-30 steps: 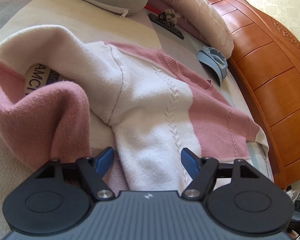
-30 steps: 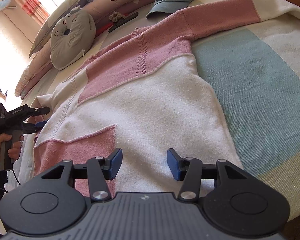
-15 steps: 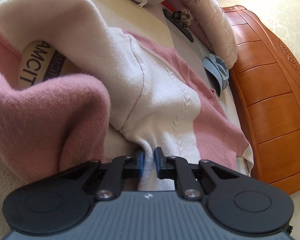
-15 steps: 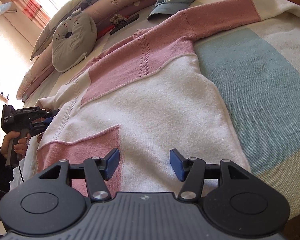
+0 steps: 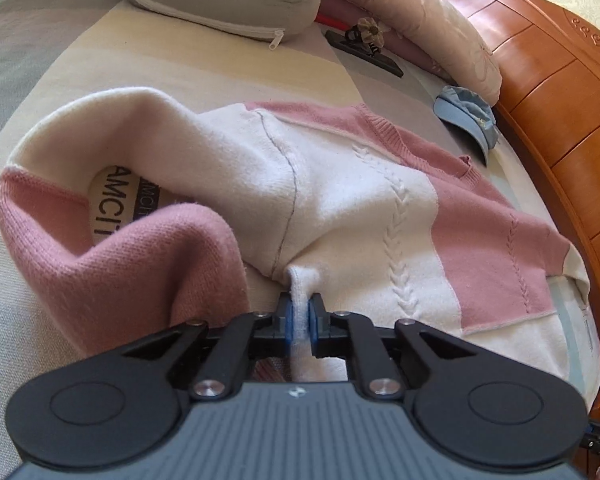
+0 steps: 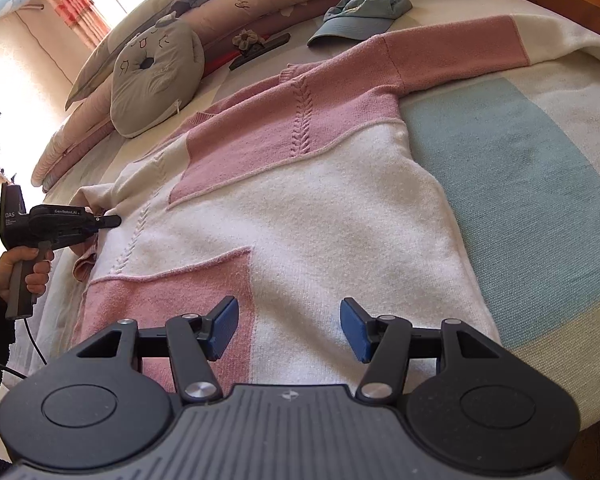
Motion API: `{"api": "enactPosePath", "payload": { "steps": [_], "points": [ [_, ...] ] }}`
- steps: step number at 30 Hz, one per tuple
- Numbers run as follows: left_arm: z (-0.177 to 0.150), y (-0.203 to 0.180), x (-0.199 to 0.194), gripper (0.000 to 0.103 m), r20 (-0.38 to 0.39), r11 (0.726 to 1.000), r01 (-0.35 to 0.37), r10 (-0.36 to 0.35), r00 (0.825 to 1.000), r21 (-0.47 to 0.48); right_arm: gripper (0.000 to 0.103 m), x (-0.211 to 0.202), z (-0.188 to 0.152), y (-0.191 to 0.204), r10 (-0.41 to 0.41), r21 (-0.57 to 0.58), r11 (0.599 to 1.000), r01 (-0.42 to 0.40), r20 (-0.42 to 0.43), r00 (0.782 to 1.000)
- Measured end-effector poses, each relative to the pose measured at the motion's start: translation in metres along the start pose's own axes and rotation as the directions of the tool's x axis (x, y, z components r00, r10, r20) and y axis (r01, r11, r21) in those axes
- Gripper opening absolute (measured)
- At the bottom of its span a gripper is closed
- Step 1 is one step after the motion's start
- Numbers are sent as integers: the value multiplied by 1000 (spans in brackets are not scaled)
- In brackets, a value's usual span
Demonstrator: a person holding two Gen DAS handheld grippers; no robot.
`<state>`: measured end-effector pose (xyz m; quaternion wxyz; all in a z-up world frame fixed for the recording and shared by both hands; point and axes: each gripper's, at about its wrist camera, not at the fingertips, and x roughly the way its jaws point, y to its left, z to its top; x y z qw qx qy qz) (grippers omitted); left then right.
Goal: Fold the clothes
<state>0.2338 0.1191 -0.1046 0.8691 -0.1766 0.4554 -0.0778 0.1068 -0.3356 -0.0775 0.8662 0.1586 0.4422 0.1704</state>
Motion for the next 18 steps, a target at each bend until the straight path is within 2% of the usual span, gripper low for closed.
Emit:
{"api": "enactPosePath", "payload": {
  "steps": [2, 5, 7, 8, 10, 12, 14, 16, 18],
  "points": [
    [-6, -10, -14, 14, 18, 996, -53, 52, 999, 78, 62, 0, 0, 7, -21, -40, 999, 21, 0, 1000],
    [-21, -31, -39, 17, 51, 969, -119, 111, 993, 217, 62, 0, 0, 23, -36, -134, 990, 35, 0, 999],
    [-35, -47, -57, 27, 58, 943, -123, 110, 992, 309, 62, 3, 0, 36, -54, -212, 976, 53, 1, 999],
    [-43, -54, -64, 30, 53, 929, -113, 101, 993, 352, 62, 5, 1, 42, -61, -243, 968, 60, 1, 998],
    [-61, -70, -76, 31, 28, 901, -84, 80, 996, 425, 62, 9, 1, 51, -62, -281, 958, 59, -1, 998],
    [-81, -85, -82, 31, -30, 882, -2, 18, 999, 471, 62, 12, 1, 58, -39, -290, 956, 36, -6, 999],
    [-101, -94, -80, 32, -95, 866, 71, -28, 995, 495, 62, 14, -1, 63, -10, -291, 957, 6, -12, 1000],
    [-121, -98, -74, 32, -138, 851, 105, -39, 990, 515, 62, 16, -4, 68, 0, -304, 953, -5, -16, 1000],
    [-138, -96, -75, 31, -133, 847, 99, -34, 991, 523, 62, 21, -8, 71, -1, -320, 947, -5, -21, 1000]
  ]
}}
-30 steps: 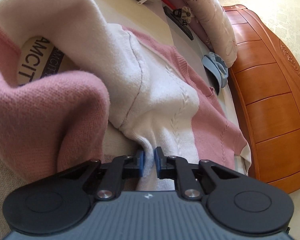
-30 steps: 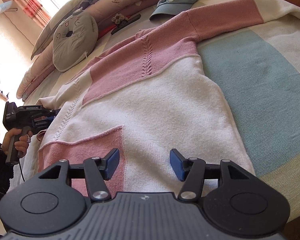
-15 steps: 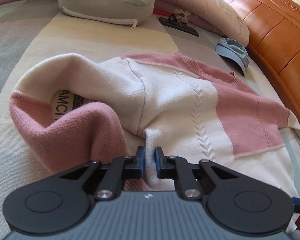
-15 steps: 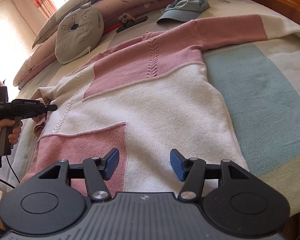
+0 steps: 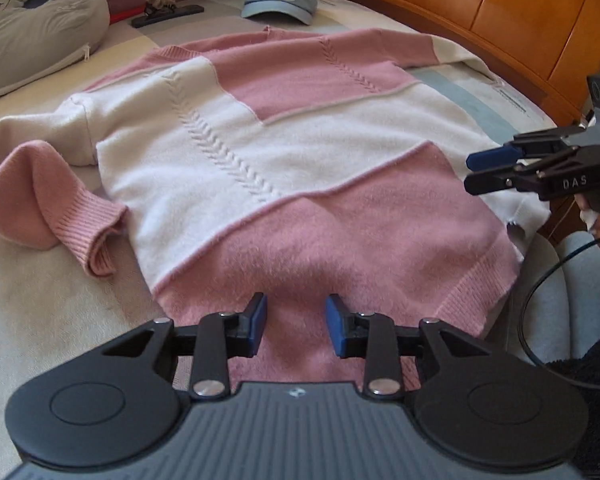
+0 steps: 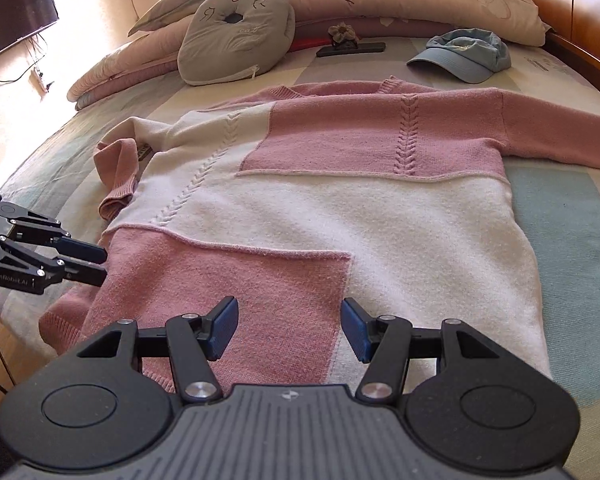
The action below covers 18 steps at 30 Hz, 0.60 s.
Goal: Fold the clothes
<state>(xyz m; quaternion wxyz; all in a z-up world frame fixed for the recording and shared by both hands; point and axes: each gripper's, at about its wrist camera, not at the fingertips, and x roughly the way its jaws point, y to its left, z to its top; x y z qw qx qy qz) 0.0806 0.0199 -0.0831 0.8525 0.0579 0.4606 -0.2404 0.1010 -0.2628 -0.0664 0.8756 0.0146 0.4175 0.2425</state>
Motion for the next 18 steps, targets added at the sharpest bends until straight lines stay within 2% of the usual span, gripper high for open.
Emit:
{"api": "enactPosePath", "payload": {
  "steps": [3, 6, 9, 10, 14, 18],
  "points": [
    [-16, -9, -8, 32, -25, 999, -34, 35, 999, 42, 63, 11, -13, -4, -53, -44, 998, 51, -58, 997],
    [-25, -17, -18, 32, -37, 993, -62, 66, 997, 101, 66, 0, -30, -10, -119, -170, 979, 109, -49, 992],
    [-15, -20, -20, 32, -3, 994, -61, 62, 998, 94, 65, -13, -28, -17, -153, -125, 982, 144, -72, 986],
    [-12, -21, -21, 32, 8, 994, -61, 60, 998, 92, 65, -18, -26, -13, -149, -127, 982, 142, -51, 987],
    [0, -29, -10, 32, 20, 990, -74, 72, 997, 117, 66, -19, -9, 28, -24, -204, 979, 30, 29, 999],
    [-11, -29, -1, 35, -1, 987, -88, 89, 996, 138, 66, 26, -7, 65, 11, -304, 952, -25, -48, 999]
  ]
}}
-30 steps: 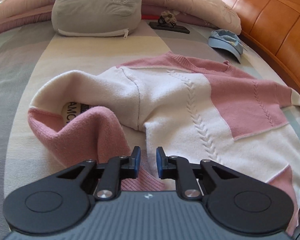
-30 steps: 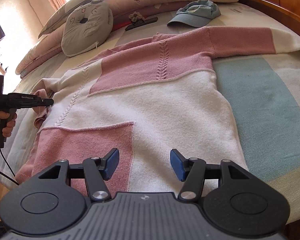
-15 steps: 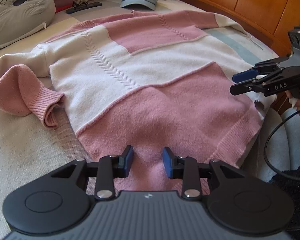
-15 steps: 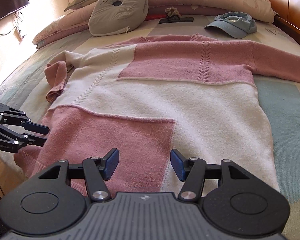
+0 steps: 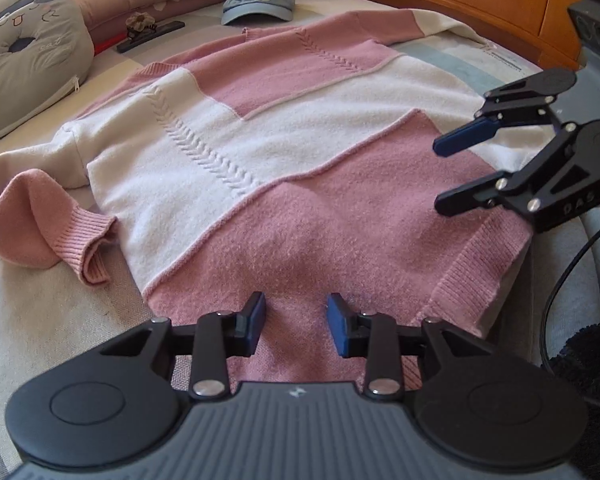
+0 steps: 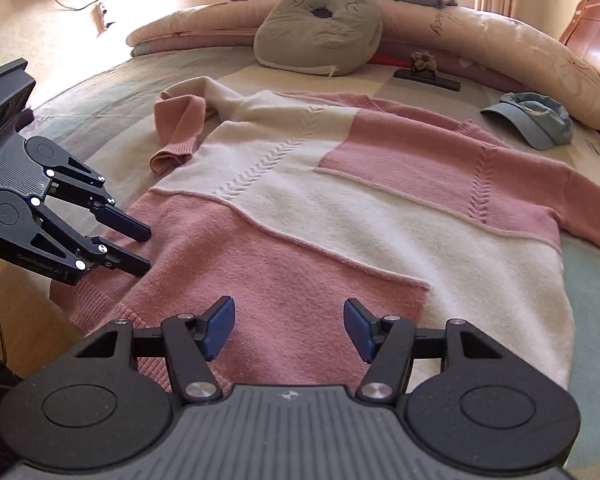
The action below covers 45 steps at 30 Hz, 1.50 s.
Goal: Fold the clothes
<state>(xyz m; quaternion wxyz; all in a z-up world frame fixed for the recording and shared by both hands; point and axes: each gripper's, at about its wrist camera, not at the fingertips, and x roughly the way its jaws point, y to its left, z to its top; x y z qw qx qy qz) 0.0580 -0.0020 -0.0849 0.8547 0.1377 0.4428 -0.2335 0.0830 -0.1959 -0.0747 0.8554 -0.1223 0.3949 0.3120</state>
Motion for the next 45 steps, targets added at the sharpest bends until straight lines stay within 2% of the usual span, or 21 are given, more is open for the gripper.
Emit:
{"api": "enactPosePath", "payload": {
  "steps": [1, 3, 7, 9, 10, 13, 16, 19, 22, 25, 27, 31, 33, 35, 36, 38, 40, 41, 42, 44, 45],
  "points": [
    [-4, 1, -3, 38, -12, 1000, -12, 12, 1000, 2, 66, 9, -5, 4, -15, -36, 999, 14, -31, 999],
    [-14, 4, -9, 41, -29, 1000, -27, 26, 999, -6, 72, 4, -20, 5, -43, -114, 993, 41, -16, 999],
    [-14, 12, -18, 39, -44, 999, -13, 12, 999, -33, 75, -22, -34, -32, -90, -33, 996, 87, -99, 991],
    [-3, 8, -22, 37, -9, 1000, -3, 3, 1000, -22, 75, -29, -32, -37, -94, -12, 996, 93, -124, 988],
    [3, 7, -22, 37, 16, 1000, 5, -5, 1000, -15, 75, -31, -29, -35, -96, -9, 995, 96, -119, 988],
    [19, 4, -14, 39, 53, 1000, 3, -3, 999, -4, 75, -35, -13, -29, -71, 39, 997, 72, -22, 997],
    [22, 0, 10, 39, 14, 1000, -11, 11, 1000, 5, 75, -17, 7, -27, -89, 95, 992, 85, 40, 995],
    [10, -8, 6, 39, -2, 999, -28, 28, 1000, 32, 76, 10, 10, -24, -114, 107, 988, 114, -12, 993],
    [-8, -5, -8, 41, -47, 1000, -13, 13, 999, 12, 82, 6, -16, -21, -133, 89, 987, 135, -31, 991],
    [-10, 3, -18, 42, -86, 1000, 16, -16, 996, 1, 87, -16, -37, -25, -101, 109, 988, 106, -50, 994],
    [4, 9, -21, 42, -42, 1000, 12, -12, 999, -6, 87, -29, -38, -28, -75, 102, 991, 83, -71, 995],
    [46, 11, -12, 43, 83, 1000, -15, 13, 996, 24, 87, -41, -16, -62, -125, 221, 969, 112, 43, 991],
    [62, 6, 4, 43, 94, 999, -6, 1, 996, 50, 87, -25, -9, -86, -119, 301, 948, 102, 40, 992],
    [65, 1, 22, 43, 61, 997, -6, 2, 998, 72, 87, -10, -3, -109, -114, 379, 921, 91, 38, 993],
    [61, 0, 30, 43, 36, 997, -7, 4, 999, 80, 87, -2, 0, -121, -111, 417, 905, 86, 37, 993],
    [47, 1, 33, 45, 18, 997, -4, 2, 1000, 74, 82, 7, -9, -133, -181, 428, 888, 166, -7, 983],
    [34, 5, 25, 50, 23, 998, 9, -10, 1000, 58, 78, -1, -27, -141, -258, 381, 894, 237, 5, 966],
    [32, 8, 22, 51, 9, 999, 15, -15, 1000, 45, 78, -7, -32, -149, -281, 392, 884, 257, 4, 960],
    [29, 11, 19, 52, -6, 999, 21, -21, 1000, 33, 73, -12, -37, -158, -302, 411, 869, 275, 1, 953],
    [28, 14, 13, 52, -26, 999, 26, -25, 999, 22, 62, -17, -36, -171, -303, 444, 852, 277, -13, 953],
    [32, 13, 10, 52, -27, 999, 19, -18, 999, 35, 62, -19, -35, -177, -298, 460, 845, 273, -20, 954]
  ]
}}
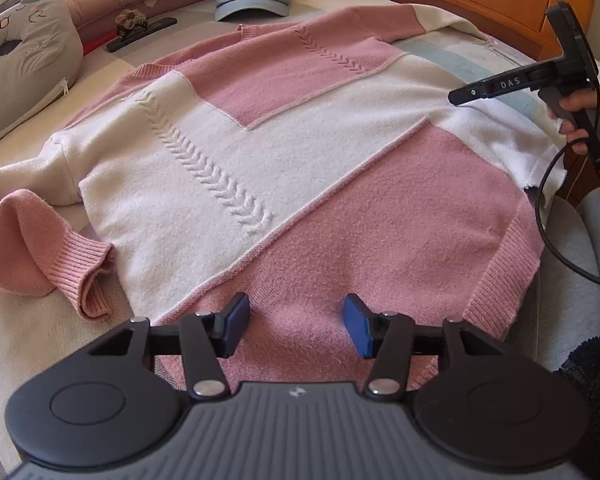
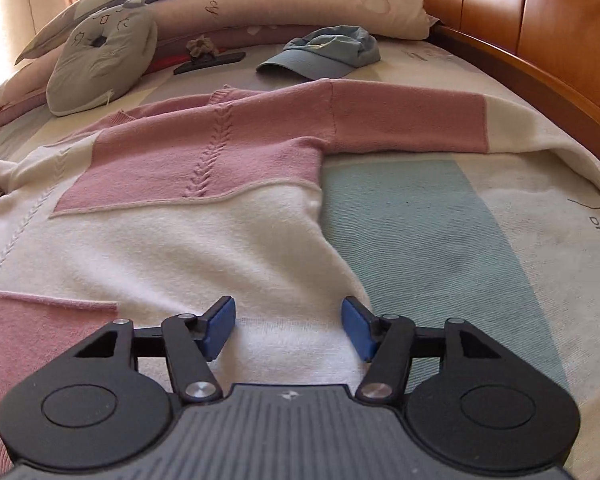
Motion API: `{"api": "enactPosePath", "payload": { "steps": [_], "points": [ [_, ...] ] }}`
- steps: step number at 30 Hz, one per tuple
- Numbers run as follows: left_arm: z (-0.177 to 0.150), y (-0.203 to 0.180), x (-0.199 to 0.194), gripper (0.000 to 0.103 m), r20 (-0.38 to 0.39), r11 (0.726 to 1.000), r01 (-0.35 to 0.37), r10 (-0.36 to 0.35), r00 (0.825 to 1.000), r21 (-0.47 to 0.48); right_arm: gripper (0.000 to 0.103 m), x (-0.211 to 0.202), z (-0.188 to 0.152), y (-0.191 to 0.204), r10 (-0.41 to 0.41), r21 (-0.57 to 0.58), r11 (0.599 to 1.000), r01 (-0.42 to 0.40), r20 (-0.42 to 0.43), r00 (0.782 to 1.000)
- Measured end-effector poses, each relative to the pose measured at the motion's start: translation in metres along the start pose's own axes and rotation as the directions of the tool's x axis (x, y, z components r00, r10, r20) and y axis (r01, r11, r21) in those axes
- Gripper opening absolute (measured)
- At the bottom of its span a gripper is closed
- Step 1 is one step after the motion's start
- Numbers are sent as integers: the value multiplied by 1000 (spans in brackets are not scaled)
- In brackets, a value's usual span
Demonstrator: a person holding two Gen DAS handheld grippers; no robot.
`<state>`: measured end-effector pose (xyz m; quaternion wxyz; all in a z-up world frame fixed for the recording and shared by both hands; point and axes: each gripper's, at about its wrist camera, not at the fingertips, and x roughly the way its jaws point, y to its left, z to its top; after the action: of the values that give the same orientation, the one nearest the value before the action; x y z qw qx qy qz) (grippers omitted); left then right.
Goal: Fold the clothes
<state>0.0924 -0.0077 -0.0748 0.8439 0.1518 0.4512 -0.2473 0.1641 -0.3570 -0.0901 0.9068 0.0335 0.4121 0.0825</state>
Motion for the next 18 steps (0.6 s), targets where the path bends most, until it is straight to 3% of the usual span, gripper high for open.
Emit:
{"api": "enactPosePath", "payload": {
  "steps": [1, 4, 7, 10, 15, 18],
  "points": [
    [4, -1, -3, 52, 12, 1000, -8, 8, 1000, 11, 63, -1, 5, -1, 5, 18, 1000, -5, -11, 1000],
    [21, -3, -5, 53, 76, 1000, 20, -21, 997, 6, 80, -11, 15, 16, 49, 20, 999, -49, 30, 998],
    [31, -7, 6, 53, 86, 1000, 23, -25, 996, 16, 82, -7, 26, 38, 85, -29, 996, -83, 56, 995],
    [33, -10, 15, 53, 85, 999, 27, -29, 996, 24, 82, 8, 40, 40, 80, 5, 997, -80, 70, 994],
    [23, 4, 25, 54, 84, 997, 62, -57, 995, -47, 80, 16, 53, -14, 84, 214, 971, -106, 110, 990],
    [23, 9, 27, 60, 92, 994, 92, -86, 992, -59, 80, 24, 50, -56, 179, 355, 913, -199, 90, 980]
  ]
}}
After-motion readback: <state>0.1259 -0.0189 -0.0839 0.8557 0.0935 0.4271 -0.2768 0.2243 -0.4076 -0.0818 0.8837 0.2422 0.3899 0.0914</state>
